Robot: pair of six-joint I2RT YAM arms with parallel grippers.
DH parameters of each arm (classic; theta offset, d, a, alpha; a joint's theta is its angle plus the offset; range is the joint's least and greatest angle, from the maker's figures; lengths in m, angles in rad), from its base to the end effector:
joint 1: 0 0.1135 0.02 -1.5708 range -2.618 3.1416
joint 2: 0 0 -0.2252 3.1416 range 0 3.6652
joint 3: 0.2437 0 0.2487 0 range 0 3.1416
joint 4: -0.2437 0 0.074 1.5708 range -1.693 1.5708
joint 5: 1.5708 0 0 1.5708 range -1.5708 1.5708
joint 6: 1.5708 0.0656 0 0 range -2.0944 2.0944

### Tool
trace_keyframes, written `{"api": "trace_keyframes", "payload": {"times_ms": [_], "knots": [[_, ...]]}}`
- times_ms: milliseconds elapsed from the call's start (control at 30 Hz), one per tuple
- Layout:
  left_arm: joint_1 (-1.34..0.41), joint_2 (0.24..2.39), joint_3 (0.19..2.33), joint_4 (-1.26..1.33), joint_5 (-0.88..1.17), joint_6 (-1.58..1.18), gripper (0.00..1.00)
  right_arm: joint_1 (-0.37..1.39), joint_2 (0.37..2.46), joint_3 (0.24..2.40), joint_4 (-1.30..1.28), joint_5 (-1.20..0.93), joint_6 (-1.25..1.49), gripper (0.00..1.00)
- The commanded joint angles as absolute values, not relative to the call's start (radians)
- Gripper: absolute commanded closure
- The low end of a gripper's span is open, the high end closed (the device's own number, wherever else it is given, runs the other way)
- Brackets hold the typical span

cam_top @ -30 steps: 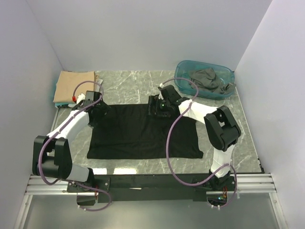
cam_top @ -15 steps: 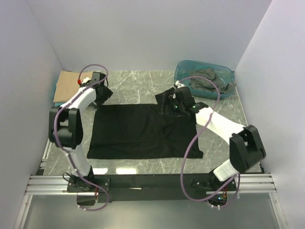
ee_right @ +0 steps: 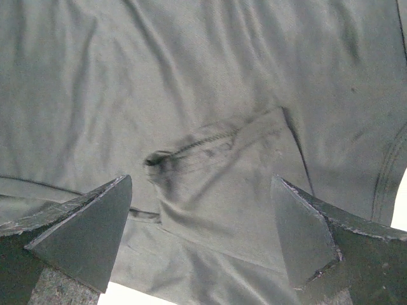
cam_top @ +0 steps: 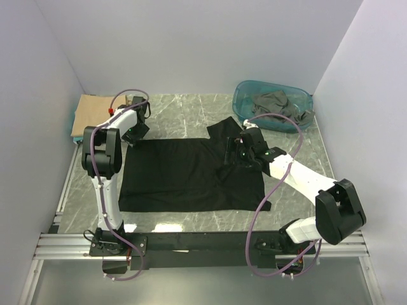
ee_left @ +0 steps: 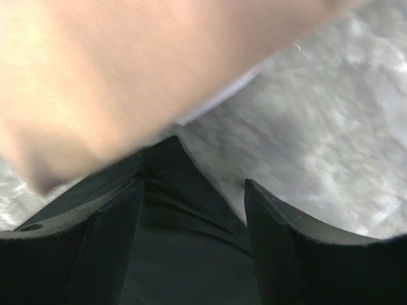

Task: Fold and stack the t-shirts
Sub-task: Fold the tshirt

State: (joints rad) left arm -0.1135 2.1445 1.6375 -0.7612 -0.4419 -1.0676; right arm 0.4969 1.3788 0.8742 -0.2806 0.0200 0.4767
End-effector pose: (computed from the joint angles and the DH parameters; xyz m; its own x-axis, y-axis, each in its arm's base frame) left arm 0.4225 -0.0199 0.1107 -0.4361 -0.7473 -0.5013 -0.8425 0.5348 -0.0642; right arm 0.2784 0.1495 0.1717 -0.7652 0.1069 -0.6349 -0.1273 0.9415 0.3120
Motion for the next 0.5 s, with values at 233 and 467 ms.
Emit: {"api": "trace_keyframes", "payload": {"times_ms": [233,467], "knots": [[-0.11,2.203,1.689,-0.896,-0.528,-1.18,0.35,0.483,1.361,0.85,-0.261,0.015,0.463,0.05],[-0.11,2.169,1.628,-0.854,-0.463,-1.167,0.44,0.482,1.365,0.848,-0.25,0.017,0.465,0.05]]}}
